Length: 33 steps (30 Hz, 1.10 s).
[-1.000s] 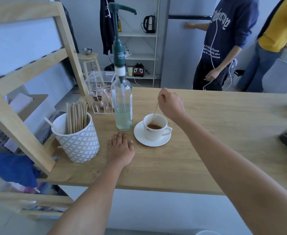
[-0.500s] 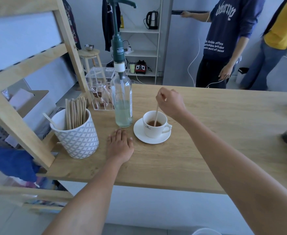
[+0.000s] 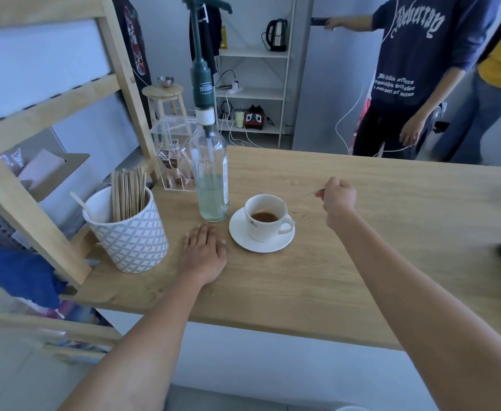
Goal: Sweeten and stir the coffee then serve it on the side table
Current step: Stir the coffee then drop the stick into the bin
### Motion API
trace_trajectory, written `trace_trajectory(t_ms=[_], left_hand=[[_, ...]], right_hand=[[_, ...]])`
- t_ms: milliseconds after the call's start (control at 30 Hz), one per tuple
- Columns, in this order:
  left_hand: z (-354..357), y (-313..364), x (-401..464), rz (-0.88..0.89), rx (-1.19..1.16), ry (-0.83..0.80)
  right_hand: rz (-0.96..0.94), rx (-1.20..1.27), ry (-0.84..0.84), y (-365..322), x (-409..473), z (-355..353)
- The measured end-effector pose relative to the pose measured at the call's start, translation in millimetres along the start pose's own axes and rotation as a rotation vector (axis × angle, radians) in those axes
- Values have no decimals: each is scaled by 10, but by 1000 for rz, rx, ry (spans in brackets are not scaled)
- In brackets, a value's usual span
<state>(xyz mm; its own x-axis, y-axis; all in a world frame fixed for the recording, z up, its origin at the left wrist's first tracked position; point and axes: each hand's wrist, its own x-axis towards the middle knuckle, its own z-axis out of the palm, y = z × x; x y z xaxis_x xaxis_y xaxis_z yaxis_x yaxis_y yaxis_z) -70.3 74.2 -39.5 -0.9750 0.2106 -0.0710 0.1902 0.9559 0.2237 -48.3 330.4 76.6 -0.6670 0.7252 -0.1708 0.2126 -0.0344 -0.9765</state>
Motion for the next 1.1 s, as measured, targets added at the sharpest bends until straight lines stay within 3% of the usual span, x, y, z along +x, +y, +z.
trace_trajectory(t_ms=[267,500,800,967,1100], left_hand=[[-34,23,-18,-2,9,-30],[-126,24,-125,29,-41,-77],[-264,-13,-640,279,-10,-12],[-75,391,-983,546,31,9],[72,772,-1217,654,27,-17]], right_hand=[[63,82,-19,190,-39,-29],[132,250,144,266,-311,-155],[203,413,412,472,-1027,-556],[202,491,549,556,-1473,-1115],[195,476,627,703,-1728,-1611]])
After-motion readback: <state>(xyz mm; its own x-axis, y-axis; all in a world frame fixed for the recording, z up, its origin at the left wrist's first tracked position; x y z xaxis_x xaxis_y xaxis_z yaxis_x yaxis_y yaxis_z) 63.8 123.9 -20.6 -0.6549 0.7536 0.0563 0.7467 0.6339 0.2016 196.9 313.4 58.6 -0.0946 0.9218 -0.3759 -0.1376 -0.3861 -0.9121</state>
